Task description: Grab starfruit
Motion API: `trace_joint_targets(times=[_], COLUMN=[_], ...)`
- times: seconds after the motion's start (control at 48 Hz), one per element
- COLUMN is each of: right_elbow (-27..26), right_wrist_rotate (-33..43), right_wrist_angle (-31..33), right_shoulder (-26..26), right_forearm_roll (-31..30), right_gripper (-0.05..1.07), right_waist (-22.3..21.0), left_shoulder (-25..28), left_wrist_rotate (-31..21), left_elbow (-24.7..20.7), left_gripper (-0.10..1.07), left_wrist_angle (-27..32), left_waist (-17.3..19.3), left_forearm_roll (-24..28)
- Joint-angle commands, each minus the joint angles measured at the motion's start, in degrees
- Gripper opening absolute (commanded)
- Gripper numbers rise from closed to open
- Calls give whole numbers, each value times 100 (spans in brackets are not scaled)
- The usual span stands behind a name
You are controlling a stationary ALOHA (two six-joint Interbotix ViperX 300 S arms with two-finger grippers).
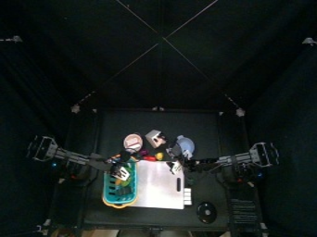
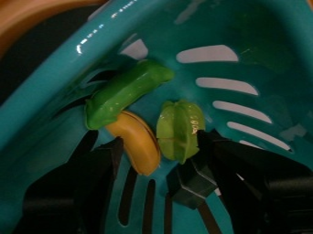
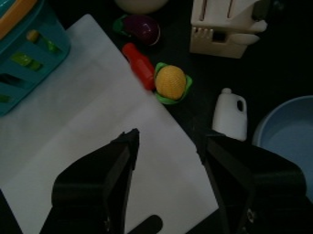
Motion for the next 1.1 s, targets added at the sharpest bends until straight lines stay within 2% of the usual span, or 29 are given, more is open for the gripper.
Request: trace_joint_targets(times=[0.0,0.188,0.75,1.083], right_elbow=[-114,-123,-141,-141], right_wrist_rotate=[0,9,0,0], right_wrist_angle=[-18,-18,-141,-149], right_shoulder=[-70,-62,26,62], right_forearm_roll=[-9,-26,-35,-35], right_gripper=[86,86,86,86], right_waist=[-53,-105,-167,-176], left_shoulder=[9,123,668,949], left_wrist_rotate=[-26,-18,9,18], left_elbow=[-97,-97,-26,-18], left_gripper=[101,101,101,101], left_wrist_angle=[-211,-519,-527,-888], left_waist=[-35,-220,-272,-272], left_forearm_roll=[79,299,176,114])
